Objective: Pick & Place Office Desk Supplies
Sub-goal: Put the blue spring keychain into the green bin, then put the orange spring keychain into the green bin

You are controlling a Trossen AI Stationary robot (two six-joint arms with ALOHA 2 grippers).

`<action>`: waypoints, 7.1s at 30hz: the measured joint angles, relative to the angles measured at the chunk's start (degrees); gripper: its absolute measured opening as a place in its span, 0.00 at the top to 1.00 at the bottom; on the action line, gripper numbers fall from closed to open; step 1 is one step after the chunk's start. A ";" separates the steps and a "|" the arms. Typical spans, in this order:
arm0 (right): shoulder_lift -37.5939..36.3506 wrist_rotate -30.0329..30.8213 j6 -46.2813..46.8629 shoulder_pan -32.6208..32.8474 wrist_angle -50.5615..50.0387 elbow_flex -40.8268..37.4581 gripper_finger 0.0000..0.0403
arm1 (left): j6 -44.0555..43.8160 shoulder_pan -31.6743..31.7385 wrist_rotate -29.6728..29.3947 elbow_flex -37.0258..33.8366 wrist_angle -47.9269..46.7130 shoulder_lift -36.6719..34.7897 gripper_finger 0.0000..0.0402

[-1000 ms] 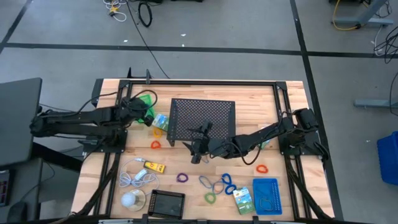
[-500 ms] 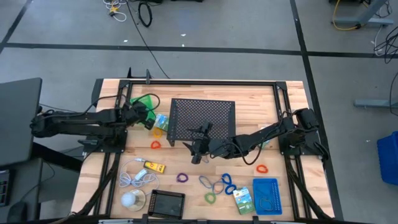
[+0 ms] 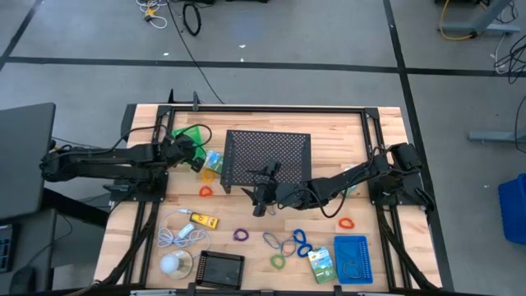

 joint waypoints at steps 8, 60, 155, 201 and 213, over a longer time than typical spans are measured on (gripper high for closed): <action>0.00 -0.29 0.09 0.00 0.00 0.00 0.28 | -0.70 0.00 -6.11 0.00 0.74 0.00 0.74; -16.02 -24.86 59.38 14.10 -81.70 0.00 0.28 | 36.79 -30.21 16.61 -2.10 42.71 -8.30 0.32; -30.39 -40.44 69.47 15.37 -60.96 -38.95 0.96 | 35.20 -30.12 18.47 -6.82 49.66 -8.26 0.32; -30.92 -2.06 30.97 11.28 -12.84 -29.55 1.00 | 33.40 -30.12 20.27 -6.82 56.05 -8.23 0.32; -21.14 -1.36 13.44 -1.49 15.66 -29.53 1.00 | 29.36 -26.93 21.49 -6.82 75.72 2.80 0.32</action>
